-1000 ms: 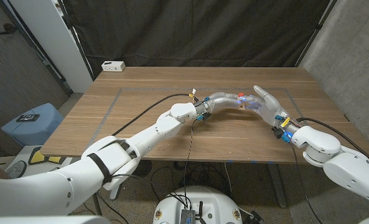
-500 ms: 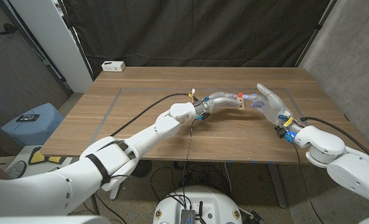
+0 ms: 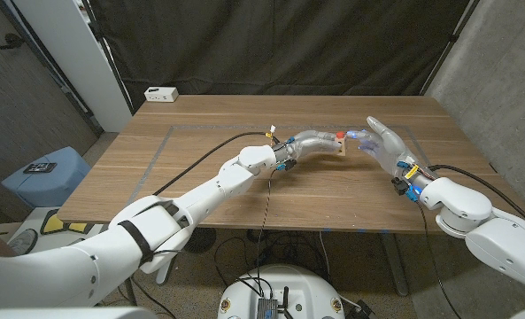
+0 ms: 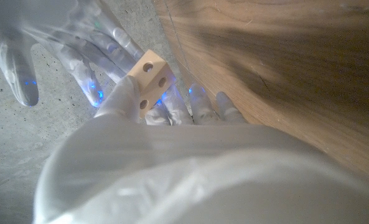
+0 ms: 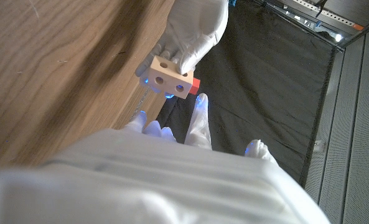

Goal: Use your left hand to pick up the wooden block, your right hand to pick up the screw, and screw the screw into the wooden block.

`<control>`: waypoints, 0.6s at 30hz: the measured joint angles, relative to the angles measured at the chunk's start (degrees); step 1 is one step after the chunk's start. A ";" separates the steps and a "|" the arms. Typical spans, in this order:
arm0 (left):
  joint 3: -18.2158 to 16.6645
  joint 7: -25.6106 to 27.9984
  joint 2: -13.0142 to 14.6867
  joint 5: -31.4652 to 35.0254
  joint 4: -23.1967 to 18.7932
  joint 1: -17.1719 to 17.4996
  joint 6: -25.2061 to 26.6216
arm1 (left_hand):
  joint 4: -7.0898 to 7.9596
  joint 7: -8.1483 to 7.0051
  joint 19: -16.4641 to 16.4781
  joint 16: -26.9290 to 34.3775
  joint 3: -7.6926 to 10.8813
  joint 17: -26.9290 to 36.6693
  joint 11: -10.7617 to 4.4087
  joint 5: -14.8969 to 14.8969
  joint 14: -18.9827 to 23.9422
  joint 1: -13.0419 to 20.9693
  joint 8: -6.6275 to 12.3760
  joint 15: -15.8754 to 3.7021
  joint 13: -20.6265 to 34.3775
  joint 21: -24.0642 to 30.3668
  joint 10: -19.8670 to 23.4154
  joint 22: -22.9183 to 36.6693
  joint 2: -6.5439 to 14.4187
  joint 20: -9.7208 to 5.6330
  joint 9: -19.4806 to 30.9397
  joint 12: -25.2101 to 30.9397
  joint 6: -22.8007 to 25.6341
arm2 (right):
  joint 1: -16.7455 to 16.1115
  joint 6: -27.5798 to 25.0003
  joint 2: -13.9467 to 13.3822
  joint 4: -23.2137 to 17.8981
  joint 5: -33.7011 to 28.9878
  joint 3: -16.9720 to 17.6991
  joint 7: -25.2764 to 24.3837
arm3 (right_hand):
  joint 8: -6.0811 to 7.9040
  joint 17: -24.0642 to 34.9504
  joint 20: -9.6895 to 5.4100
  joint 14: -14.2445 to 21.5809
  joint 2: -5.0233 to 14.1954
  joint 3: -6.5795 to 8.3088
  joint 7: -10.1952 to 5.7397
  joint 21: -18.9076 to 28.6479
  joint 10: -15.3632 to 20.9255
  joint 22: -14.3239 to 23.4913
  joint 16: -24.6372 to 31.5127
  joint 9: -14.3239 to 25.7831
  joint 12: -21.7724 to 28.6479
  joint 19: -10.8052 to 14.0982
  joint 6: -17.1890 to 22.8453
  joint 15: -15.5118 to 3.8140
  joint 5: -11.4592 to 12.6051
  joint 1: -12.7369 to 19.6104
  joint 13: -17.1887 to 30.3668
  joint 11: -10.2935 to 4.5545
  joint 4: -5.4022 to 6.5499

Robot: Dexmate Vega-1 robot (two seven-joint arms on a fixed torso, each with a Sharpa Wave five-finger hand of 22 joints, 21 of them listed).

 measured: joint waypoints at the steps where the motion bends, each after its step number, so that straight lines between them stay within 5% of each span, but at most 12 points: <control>1: -0.01 0.00 0.10 0.00 0.00 -0.01 0.00 | 0.00 0.00 0.00 0.00 0.00 0.00 0.00 0.00 0.00 0.04 0.00 0.00 0.00 0.00 0.00 0.00 0.03 0.00 0.00 0.00 0.00 | 0.00 -0.05 0.00 0.00 -0.14 0.00 -0.06 | -0.21 0.00 0.00 0.00 0.00 0.00 0.02 0.00 0.00 0.00 0.00 -0.02 0.00 0.00 -0.56 0.00 0.00 0.00 0.00 0.00 0.00; 18: -0.28 -2.55 1.49 0.20 0.65 -1.58 -1.59 | 0.00 0.00 0.00 0.00 0.00 0.00 0.00 -0.06 0.00 0.16 0.00 0.00 0.00 0.00 0.00 0.00 -0.02 0.00 0.01 0.00 0.00 | 1.94 -0.29 1.23 -0.03 -2.18 -1.75 -1.58 | -3.00 -0.16 -0.01 0.00 0.00 0.00 -1.21 0.00 0.00 0.00 0.00 -0.66 0.00 0.63 -6.08 0.00 0.00 0.00 0.00 0.00 0.00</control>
